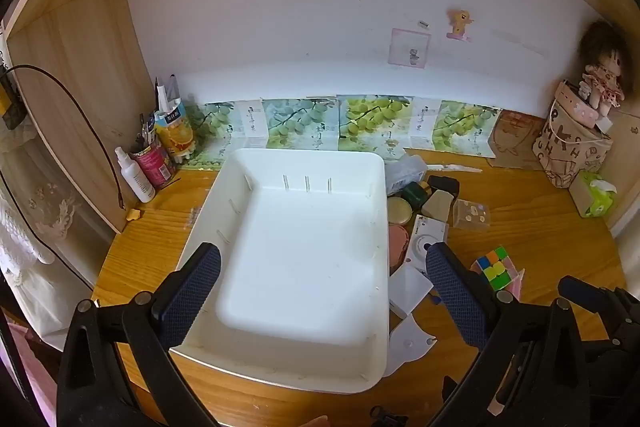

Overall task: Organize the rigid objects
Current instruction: 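Move the left gripper to the white basket rim and the right toward the cube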

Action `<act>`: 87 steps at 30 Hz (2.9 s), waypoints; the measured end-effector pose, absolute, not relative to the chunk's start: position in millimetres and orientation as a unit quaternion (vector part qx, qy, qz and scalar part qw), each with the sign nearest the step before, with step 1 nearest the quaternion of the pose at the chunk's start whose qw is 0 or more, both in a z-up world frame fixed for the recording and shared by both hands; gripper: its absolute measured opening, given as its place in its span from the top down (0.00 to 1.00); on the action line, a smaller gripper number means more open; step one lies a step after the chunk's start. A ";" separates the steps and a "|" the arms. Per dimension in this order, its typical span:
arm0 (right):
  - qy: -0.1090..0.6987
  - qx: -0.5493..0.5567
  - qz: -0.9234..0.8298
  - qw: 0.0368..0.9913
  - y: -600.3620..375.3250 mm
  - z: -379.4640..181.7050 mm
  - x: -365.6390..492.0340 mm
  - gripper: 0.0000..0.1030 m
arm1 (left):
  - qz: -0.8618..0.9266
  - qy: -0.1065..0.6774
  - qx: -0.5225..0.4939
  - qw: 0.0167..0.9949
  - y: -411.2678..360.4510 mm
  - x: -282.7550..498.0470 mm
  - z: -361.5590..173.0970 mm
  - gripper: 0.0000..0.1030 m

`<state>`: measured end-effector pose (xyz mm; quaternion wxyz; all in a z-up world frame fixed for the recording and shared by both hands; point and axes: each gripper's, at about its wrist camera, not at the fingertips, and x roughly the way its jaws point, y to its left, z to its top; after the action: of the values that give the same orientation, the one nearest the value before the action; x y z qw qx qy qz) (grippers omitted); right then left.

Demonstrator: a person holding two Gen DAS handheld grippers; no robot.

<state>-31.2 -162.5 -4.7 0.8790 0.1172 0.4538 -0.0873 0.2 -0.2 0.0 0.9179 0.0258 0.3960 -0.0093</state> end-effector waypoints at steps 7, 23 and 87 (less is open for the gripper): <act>0.454 0.118 -0.086 0.879 -162.5 -4.9 -31.2 0.01 | -0.013 0.391 0.022 0.920 -3.3 0.2 1.4 0.01; 0.478 0.124 -0.076 0.866 -168.5 -17.2 -37.1 0.01 | 0.000 0.427 0.015 0.904 -2.0 -9.6 -9.7 0.01; 0.458 0.360 -0.223 0.781 -232.4 -106.6 -13.7 0.01 | 0.024 0.599 -0.012 0.800 163.9 55.2 -90.5 0.18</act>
<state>-13.7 -232.4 -106.6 0.7812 0.3604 0.4583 -0.2232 55.2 163.9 -90.5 0.8000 -0.0123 0.5994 0.0235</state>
